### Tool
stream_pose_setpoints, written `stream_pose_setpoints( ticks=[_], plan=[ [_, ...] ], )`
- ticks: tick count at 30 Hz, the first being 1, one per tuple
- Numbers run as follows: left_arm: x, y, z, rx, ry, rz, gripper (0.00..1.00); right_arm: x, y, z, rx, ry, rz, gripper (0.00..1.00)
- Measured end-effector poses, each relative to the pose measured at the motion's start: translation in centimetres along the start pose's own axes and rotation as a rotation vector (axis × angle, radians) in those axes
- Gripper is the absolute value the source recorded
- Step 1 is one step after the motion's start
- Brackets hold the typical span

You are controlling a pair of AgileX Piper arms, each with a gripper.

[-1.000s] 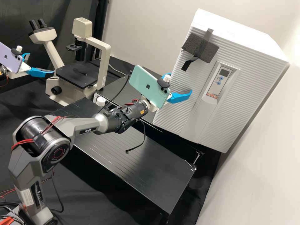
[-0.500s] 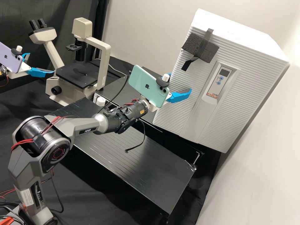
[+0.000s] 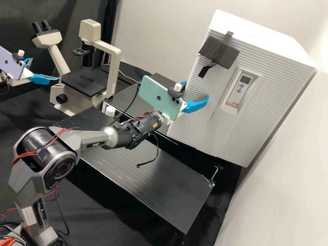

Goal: Open the incubator door.

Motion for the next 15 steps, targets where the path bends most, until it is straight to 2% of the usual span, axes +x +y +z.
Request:
stream_pose_setpoints(
  ticks=[5,15],
  plan=[
    [0.0,0.0,0.0,0.000,0.000,0.000,1.00,-1.4,1.4,0.4,-0.024,0.027,0.018,0.00],
    [0.0,0.0,0.0,0.000,0.000,0.000,1.00,-5.4,3.6,2.4,-0.007,0.063,0.055,0.00]
  ],
)
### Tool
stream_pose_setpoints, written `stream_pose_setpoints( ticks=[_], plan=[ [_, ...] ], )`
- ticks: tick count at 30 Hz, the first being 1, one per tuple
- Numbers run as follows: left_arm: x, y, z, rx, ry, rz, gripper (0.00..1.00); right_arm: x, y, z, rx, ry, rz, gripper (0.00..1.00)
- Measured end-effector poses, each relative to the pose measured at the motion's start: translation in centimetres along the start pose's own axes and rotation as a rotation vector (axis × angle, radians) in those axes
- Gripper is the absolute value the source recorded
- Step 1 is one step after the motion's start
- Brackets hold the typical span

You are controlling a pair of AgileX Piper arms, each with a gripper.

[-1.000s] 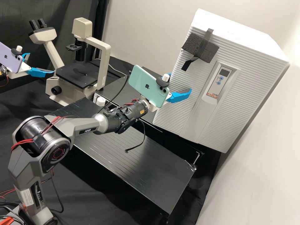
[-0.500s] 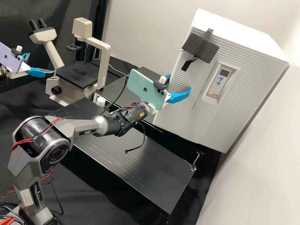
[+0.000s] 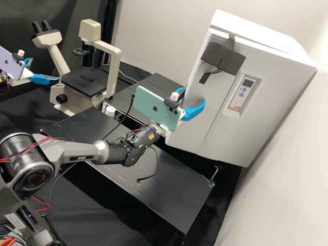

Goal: Open the incubator door.

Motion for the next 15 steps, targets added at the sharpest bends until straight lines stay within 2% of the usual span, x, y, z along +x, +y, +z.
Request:
stream_pose_setpoints(
  ticks=[5,6,10,14,15],
  plan=[
    [0.0,0.0,0.0,0.000,0.000,0.000,1.00,-3.3,1.5,0.7,-0.003,-0.016,0.062,0.00],
    [0.0,0.0,0.0,0.000,0.000,0.000,1.00,-3.8,1.7,0.8,-0.002,-0.023,0.073,1.00],
    [0.0,0.0,0.0,0.000,0.000,0.000,1.00,-6.2,2.5,0.9,0.019,-0.075,0.165,1.00],
    [0.0,0.0,0.0,0.000,0.000,0.000,1.00,-8.9,3.9,0.7,0.052,-0.127,0.325,1.00],
    [0.0,0.0,0.0,0.000,0.000,0.000,1.00,-9.4,4.1,0.6,0.051,-0.132,0.353,1.00]
  ],
)
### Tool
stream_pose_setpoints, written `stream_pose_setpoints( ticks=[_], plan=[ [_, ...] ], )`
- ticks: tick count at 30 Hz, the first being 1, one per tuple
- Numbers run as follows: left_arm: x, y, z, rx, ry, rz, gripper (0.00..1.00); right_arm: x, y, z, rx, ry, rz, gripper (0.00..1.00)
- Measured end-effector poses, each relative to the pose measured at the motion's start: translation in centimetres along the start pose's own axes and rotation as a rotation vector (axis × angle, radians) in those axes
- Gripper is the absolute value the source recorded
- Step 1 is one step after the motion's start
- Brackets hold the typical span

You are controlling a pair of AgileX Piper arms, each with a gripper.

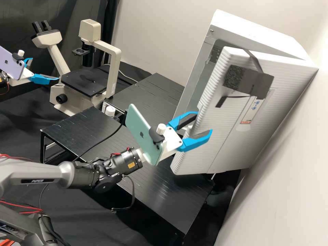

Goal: Open the incubator door.

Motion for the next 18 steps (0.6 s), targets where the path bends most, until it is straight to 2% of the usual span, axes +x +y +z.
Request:
stream_pose_setpoints(
  ticks=[4,9,11,15,18],
  plan=[
    [0.0,0.0,0.0,0.000,0.000,0.000,1.00,-1.6,1.3,-0.4,0.003,0.018,0.086,1.00],
    [0.0,0.0,0.0,0.000,0.000,0.000,1.00,-2.8,1.5,-0.8,0.009,0.058,0.096,1.00],
    [0.0,0.0,0.0,0.000,0.000,0.000,1.00,-3.0,1.3,-1.1,0.035,0.118,0.060,1.00],
    [0.0,0.0,0.0,0.000,0.000,0.000,1.00,-3.2,0.1,-2.0,0.129,0.301,-0.108,1.00],
    [0.0,0.0,0.0,0.000,0.000,0.000,1.00,-4.0,-1.4,-2.4,0.176,0.371,-0.195,1.00]
  ],
)
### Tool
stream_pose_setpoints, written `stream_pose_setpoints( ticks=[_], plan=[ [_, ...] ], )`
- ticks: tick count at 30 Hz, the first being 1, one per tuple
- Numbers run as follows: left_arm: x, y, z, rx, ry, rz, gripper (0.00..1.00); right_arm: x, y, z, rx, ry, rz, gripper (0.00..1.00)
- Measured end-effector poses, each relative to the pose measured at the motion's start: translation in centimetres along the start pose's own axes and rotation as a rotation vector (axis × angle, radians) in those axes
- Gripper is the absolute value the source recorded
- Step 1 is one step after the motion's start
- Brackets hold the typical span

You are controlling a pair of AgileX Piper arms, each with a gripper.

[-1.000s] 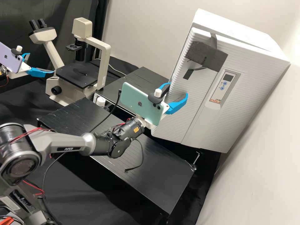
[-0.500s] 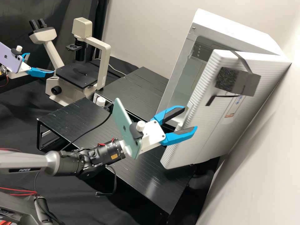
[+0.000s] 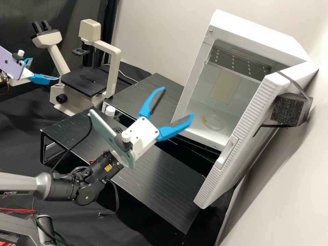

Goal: Open the incubator door.

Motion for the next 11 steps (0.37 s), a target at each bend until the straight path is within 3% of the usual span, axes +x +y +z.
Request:
stream_pose_setpoints(
  ticks=[4,7,11],
  plan=[
    [0.0,0.0,0.0,0.000,0.000,0.000,1.00,-0.8,-2.1,-0.4,0.090,0.060,-0.081,1.00],
    [0.0,0.0,0.0,0.000,0.000,0.000,1.00,-1.1,-3.3,-0.5,0.138,0.066,-0.138,1.00],
    [0.0,0.0,0.0,0.000,0.000,0.000,1.00,-1.1,-4.5,-0.4,0.158,0.068,-0.189,1.00]
  ],
)
